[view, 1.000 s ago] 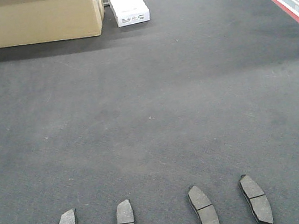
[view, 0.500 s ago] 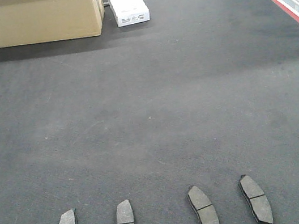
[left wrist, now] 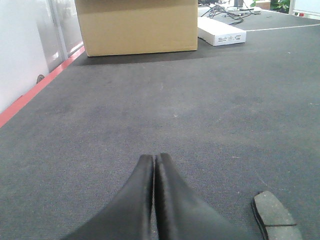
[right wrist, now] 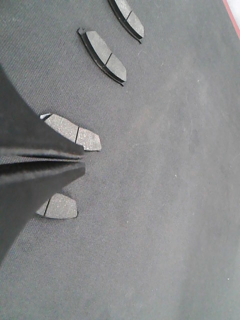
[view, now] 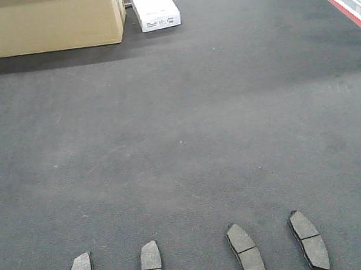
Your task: Move and align brake pads A on conveyor
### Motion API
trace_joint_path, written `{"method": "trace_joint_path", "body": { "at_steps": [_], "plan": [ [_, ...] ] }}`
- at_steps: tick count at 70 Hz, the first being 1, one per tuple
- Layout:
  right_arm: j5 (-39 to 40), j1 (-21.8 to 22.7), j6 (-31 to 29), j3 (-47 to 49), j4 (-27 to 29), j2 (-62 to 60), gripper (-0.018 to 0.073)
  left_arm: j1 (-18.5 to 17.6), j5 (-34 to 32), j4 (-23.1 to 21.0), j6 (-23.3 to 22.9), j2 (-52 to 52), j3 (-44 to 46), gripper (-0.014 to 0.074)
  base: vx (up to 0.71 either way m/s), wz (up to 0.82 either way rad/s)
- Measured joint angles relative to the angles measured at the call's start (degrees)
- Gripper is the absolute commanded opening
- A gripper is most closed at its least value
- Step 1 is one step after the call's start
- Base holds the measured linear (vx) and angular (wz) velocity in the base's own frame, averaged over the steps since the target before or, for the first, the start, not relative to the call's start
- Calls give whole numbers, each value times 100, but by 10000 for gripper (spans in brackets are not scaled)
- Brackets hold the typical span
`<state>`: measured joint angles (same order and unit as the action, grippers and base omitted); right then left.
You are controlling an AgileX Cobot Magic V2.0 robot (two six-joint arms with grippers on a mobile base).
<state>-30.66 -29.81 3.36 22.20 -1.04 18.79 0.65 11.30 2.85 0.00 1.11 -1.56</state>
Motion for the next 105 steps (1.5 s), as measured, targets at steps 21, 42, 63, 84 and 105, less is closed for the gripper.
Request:
{"method": "trace_joint_path", "body": {
  "at_steps": [21,42,63,84,105],
  "plan": [
    [0,0,0,0,0,0,-7,0,33,14,0,0,0,-6,0,0],
    [0,0,-7,0,0,0,-7,0,33,14,0,0,0,-6,0,0],
    [1921,345,-544,-963,218,-261,-7,0,33,16,0,0,0,-6,0,0],
    [2721,1984,-535,-1947,310,-1400,-7,0,33,20,0,0,0,-6,0,0],
    [2721,2505,-193,-2381,300,-1934,-7,0,33,20,0,0,0,-6,0,0]
  ]
}}
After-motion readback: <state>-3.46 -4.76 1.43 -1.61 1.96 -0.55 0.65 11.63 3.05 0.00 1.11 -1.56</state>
